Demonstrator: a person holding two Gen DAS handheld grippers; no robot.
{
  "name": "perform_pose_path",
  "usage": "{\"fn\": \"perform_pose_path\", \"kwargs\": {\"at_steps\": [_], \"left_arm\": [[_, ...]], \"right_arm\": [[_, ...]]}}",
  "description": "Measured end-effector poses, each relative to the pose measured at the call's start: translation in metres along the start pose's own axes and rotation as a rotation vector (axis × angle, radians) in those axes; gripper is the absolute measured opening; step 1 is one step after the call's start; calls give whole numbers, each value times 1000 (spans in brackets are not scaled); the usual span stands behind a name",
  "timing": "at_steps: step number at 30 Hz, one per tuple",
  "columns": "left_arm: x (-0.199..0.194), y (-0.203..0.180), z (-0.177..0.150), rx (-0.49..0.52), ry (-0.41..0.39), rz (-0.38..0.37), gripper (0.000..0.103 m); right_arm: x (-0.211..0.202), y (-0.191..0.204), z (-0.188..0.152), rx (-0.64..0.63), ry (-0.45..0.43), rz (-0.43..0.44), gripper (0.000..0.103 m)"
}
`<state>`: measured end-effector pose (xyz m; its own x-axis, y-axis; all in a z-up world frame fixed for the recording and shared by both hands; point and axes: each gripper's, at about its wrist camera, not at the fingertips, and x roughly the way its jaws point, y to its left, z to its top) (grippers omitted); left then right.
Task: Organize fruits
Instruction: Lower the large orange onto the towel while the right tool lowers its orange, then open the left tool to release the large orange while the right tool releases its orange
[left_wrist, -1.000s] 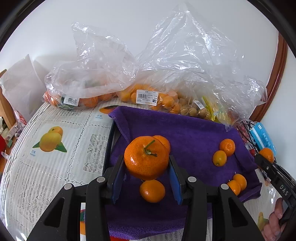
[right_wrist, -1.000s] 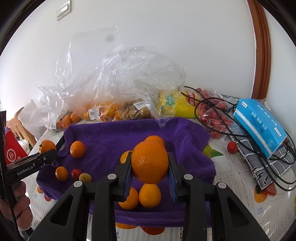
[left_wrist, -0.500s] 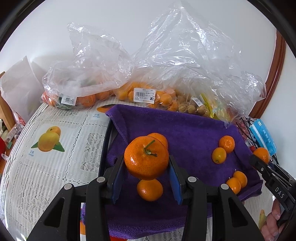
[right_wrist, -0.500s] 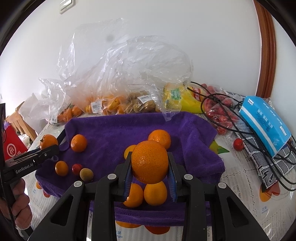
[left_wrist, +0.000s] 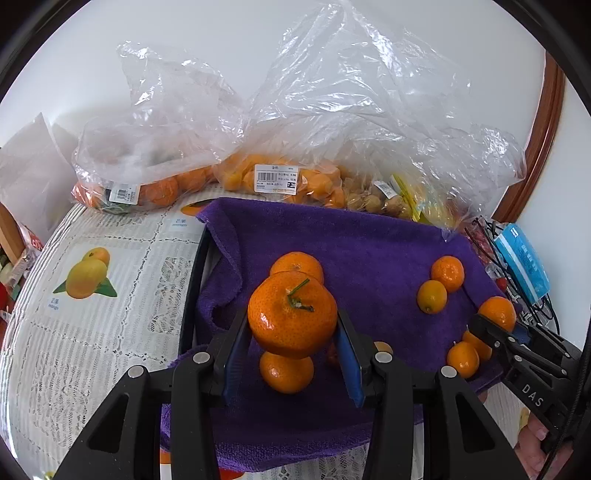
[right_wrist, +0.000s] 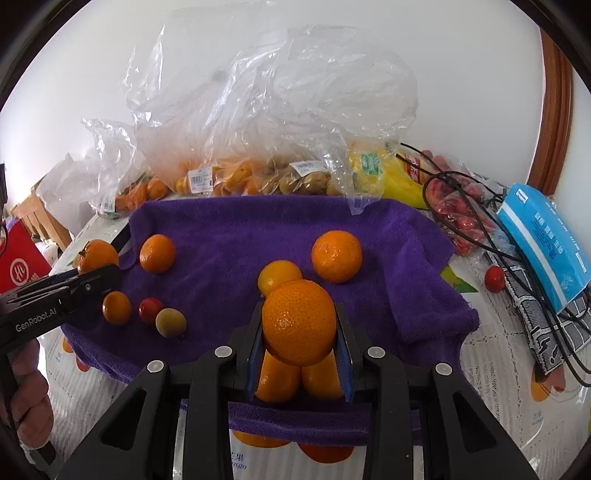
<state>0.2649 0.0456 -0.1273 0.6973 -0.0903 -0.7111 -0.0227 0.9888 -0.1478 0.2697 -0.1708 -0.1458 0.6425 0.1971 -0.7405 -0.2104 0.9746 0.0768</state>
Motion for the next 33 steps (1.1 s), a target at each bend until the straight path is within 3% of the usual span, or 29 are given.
{"fn": "perform_pose_path", "kwargs": {"at_steps": [8, 25, 33], "left_arm": [[6, -7, -4, 27, 29, -3, 42], [9, -13, -7, 54, 50, -15, 43], [1, -19, -7, 84, 16, -29, 43]], "right_arm": [[9, 4, -3, -27, 42, -15, 33], [3, 1, -2, -39, 16, -31, 33], [-2, -8, 1, 2, -9, -35, 33]]}}
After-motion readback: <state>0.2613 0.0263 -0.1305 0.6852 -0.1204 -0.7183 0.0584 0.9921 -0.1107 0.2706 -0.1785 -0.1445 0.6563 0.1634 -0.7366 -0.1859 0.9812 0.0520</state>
